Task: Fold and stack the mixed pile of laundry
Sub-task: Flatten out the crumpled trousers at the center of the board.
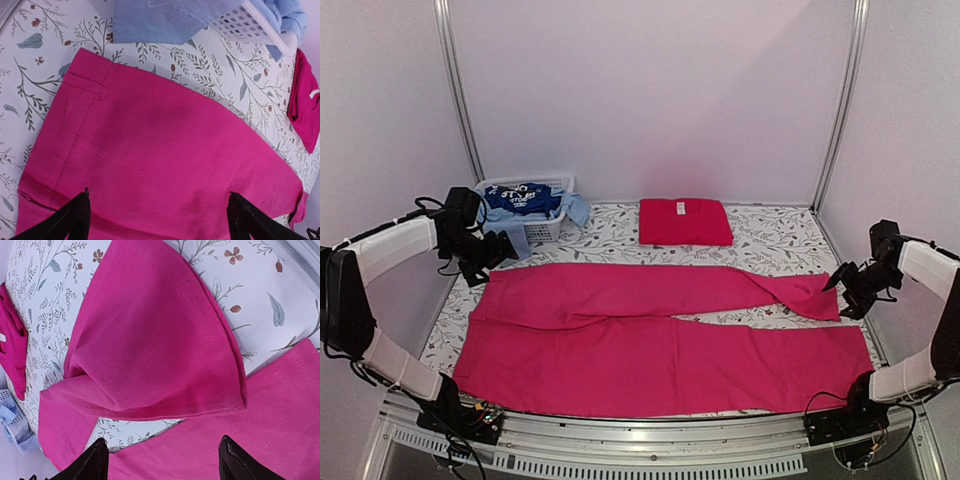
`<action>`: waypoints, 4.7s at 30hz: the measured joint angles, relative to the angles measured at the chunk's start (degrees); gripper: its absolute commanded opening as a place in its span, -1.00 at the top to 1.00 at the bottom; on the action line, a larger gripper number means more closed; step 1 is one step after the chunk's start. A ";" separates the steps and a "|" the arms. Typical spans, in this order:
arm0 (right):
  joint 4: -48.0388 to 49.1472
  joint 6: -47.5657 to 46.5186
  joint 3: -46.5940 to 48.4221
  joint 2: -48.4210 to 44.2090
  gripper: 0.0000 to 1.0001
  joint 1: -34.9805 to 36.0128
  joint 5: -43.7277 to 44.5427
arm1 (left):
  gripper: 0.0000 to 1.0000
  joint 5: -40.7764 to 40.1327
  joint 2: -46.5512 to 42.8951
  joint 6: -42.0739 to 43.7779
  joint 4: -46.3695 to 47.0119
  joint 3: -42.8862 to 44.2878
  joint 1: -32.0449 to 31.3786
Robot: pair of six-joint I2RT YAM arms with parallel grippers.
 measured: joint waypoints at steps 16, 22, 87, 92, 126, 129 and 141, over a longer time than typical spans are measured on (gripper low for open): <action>5.70 9.99 -5.33 3.39 0.09 -2.75 1.62 | -0.89 -0.02 4.50 0.90 0.46 5.22 -0.02; 7.56 11.96 -5.66 5.90 0.44 -2.75 1.16 | -0.90 -0.26 5.73 1.73 0.52 7.41 0.00; 16.76 19.54 -10.97 5.86 1.00 -4.26 4.96 | -0.91 -0.13 10.88 5.92 1.03 15.19 0.28; 16.46 19.17 -8.83 5.33 1.00 -4.26 4.33 | -0.93 -0.20 10.88 6.10 1.01 15.19 0.28; 6.84 28.48 13.20 3.54 -0.03 -4.28 10.88 | -0.97 -1.27 12.00 6.08 0.31 13.81 1.73; 12.55 25.24 19.87 15.19 -0.53 -4.33 11.54 | -0.98 -1.03 11.47 6.64 0.81 12.37 1.79; 13.49 -1.46 23.12 17.84 -0.37 -2.03 -2.62 | -0.83 3.26 14.32 18.53 5.11 13.86 -12.85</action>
